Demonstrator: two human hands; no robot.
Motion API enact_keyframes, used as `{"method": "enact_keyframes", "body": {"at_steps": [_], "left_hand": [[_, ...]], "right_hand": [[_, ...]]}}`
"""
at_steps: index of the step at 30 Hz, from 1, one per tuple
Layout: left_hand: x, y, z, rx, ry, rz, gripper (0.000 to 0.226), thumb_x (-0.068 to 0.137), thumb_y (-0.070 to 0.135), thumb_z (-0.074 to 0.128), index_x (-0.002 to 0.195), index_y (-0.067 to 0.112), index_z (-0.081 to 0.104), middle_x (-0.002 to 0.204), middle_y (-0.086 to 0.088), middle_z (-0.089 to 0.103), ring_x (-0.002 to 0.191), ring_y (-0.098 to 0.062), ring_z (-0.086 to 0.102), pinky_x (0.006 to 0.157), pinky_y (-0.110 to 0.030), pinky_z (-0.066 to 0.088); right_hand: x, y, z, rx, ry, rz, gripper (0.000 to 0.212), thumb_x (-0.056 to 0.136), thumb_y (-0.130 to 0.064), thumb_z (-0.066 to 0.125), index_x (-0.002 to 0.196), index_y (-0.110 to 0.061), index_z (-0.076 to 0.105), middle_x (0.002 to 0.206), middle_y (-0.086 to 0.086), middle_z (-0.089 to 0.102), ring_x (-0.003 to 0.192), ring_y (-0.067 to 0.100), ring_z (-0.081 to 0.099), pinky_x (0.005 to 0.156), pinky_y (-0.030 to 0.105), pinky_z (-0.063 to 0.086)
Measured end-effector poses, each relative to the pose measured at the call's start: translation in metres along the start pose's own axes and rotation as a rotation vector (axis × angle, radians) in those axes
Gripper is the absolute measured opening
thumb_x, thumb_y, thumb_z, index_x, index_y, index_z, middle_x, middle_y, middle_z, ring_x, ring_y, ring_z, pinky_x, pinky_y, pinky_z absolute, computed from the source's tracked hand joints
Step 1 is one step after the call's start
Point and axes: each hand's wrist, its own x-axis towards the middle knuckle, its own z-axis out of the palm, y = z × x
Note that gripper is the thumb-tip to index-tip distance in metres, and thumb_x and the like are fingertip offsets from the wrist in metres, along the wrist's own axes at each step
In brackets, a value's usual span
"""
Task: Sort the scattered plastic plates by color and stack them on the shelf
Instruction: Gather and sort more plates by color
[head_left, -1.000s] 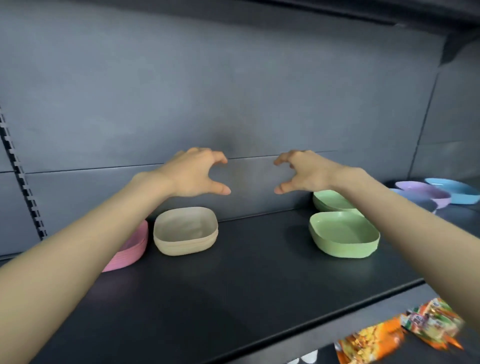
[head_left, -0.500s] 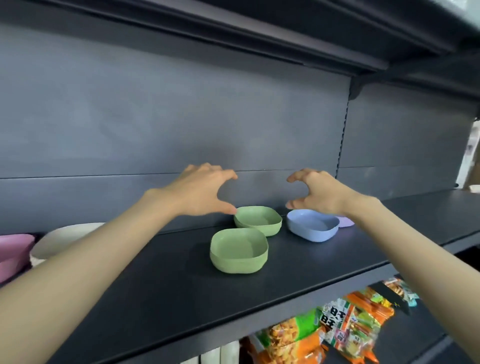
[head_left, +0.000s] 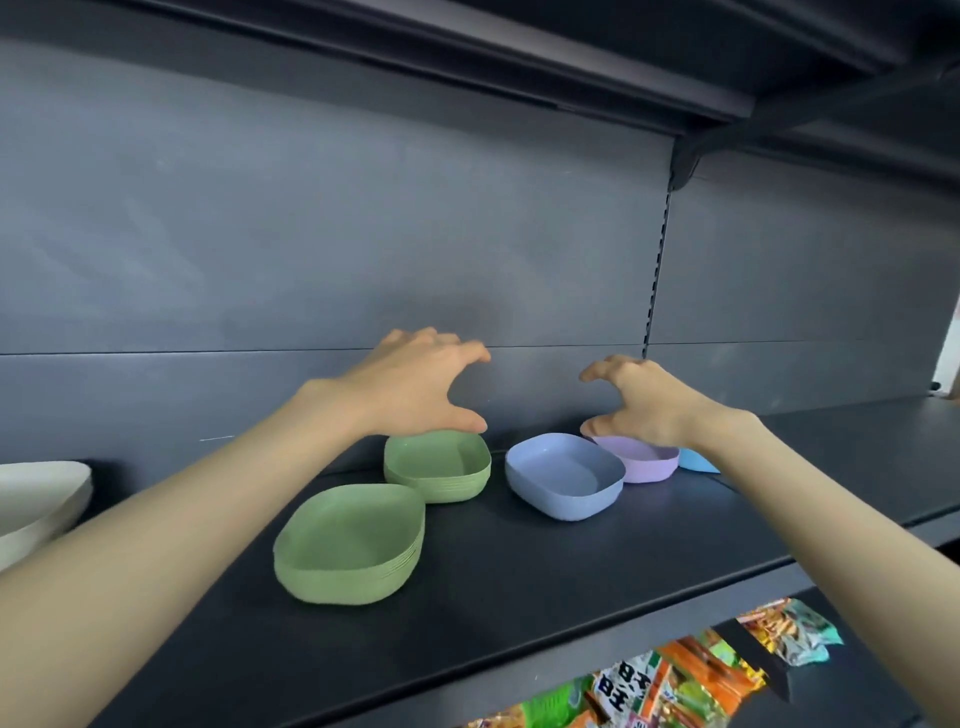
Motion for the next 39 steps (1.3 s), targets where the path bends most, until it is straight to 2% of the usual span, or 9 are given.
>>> {"method": "enact_keyframes", "body": {"at_steps": [12, 21, 23, 26, 30, 32, 34, 36, 39], "left_hand": [[0.107, 0.0, 0.078, -0.008, -0.07, 0.009, 0.071, 0.081, 0.056, 0.06, 0.141, 0.027, 0.033, 0.134, 0.002, 0.048, 0.126, -0.02, 0.038, 0.103, -0.034, 0.027], [0.137, 0.025, 0.113, -0.044, -0.147, -0.068, 0.073, 0.08, 0.058, 0.06, 0.141, 0.03, 0.031, 0.133, 0.005, 0.047, 0.125, -0.017, 0.038, 0.103, -0.034, 0.027], [0.135, 0.037, 0.121, -0.076, -0.164, -0.12, 0.072, 0.08, 0.056, 0.061, 0.141, 0.03, 0.032, 0.133, 0.006, 0.048, 0.125, -0.015, 0.039, 0.103, -0.033, 0.029], [0.127, 0.057, 0.132, -0.161, -0.167, -0.224, 0.07, 0.079, 0.052, 0.065, 0.139, 0.028, 0.036, 0.134, 0.006, 0.048, 0.126, -0.014, 0.041, 0.103, -0.032, 0.033], [0.103, 0.08, 0.15, -0.301, -0.171, -0.417, 0.073, 0.076, 0.053, 0.069, 0.137, 0.029, 0.038, 0.133, 0.011, 0.047, 0.123, -0.009, 0.044, 0.095, -0.025, 0.037], [0.086, 0.088, 0.164, -0.37, -0.154, -0.506, 0.084, 0.068, 0.06, 0.071, 0.138, 0.029, 0.036, 0.135, 0.011, 0.045, 0.126, -0.01, 0.042, 0.099, -0.025, 0.036], [0.07, 0.098, 0.174, -0.428, -0.137, -0.591, 0.104, 0.055, 0.072, 0.068, 0.142, 0.026, 0.032, 0.14, 0.011, 0.039, 0.13, -0.009, 0.037, 0.102, -0.023, 0.032], [0.06, 0.107, 0.181, -0.512, -0.08, -0.665, 0.111, 0.051, 0.069, 0.071, 0.144, 0.024, 0.03, 0.143, 0.009, 0.035, 0.131, -0.009, 0.034, 0.107, -0.026, 0.03], [0.054, 0.12, 0.192, -0.591, 0.065, -0.755, 0.101, 0.063, 0.046, 0.083, 0.144, 0.024, 0.026, 0.134, 0.014, 0.03, 0.125, -0.006, 0.036, 0.105, -0.023, 0.031]], "right_hand": [[0.071, 0.079, 0.028, -0.051, -0.064, -0.028, 0.066, 0.082, -0.031, 0.068, 0.139, -0.018, 0.039, 0.147, 0.001, 0.035, 0.133, 0.025, 0.035, 0.106, 0.039, 0.035], [0.09, 0.133, 0.045, 0.006, -0.089, -0.097, 0.066, 0.081, -0.032, 0.07, 0.139, -0.019, 0.04, 0.144, 0.001, 0.038, 0.13, 0.024, 0.038, 0.105, 0.04, 0.037], [0.092, 0.144, 0.05, 0.029, -0.104, -0.144, 0.066, 0.081, -0.032, 0.07, 0.139, -0.018, 0.04, 0.142, 0.002, 0.041, 0.128, 0.024, 0.039, 0.103, 0.035, 0.037], [0.09, 0.158, 0.059, 0.074, -0.143, -0.222, 0.063, 0.083, -0.031, 0.068, 0.139, -0.02, 0.041, 0.142, 0.0, 0.042, 0.129, 0.02, 0.038, 0.093, 0.022, 0.03], [0.084, 0.176, 0.077, 0.179, -0.201, -0.292, 0.062, 0.079, -0.039, 0.07, 0.134, -0.025, 0.045, 0.138, -0.006, 0.046, 0.129, 0.015, 0.037, 0.095, 0.022, 0.03], [0.079, 0.181, 0.088, 0.258, -0.213, -0.326, 0.06, 0.079, -0.041, 0.071, 0.132, -0.024, 0.048, 0.134, -0.008, 0.049, 0.127, 0.012, 0.041, 0.093, 0.018, 0.028], [0.073, 0.182, 0.097, 0.343, -0.219, -0.36, 0.058, 0.079, -0.042, 0.07, 0.13, -0.022, 0.05, 0.128, -0.01, 0.051, 0.123, 0.01, 0.044, 0.088, 0.013, 0.026], [0.071, 0.183, 0.107, 0.426, -0.259, -0.374, 0.061, 0.079, -0.047, 0.069, 0.131, -0.021, 0.049, 0.126, -0.01, 0.052, 0.12, 0.01, 0.046, 0.089, 0.016, 0.03], [0.072, 0.181, 0.118, 0.504, -0.32, -0.371, 0.084, 0.067, -0.069, 0.065, 0.135, -0.025, 0.044, 0.134, -0.015, 0.049, 0.126, 0.008, 0.042, 0.102, 0.026, 0.035]]}}
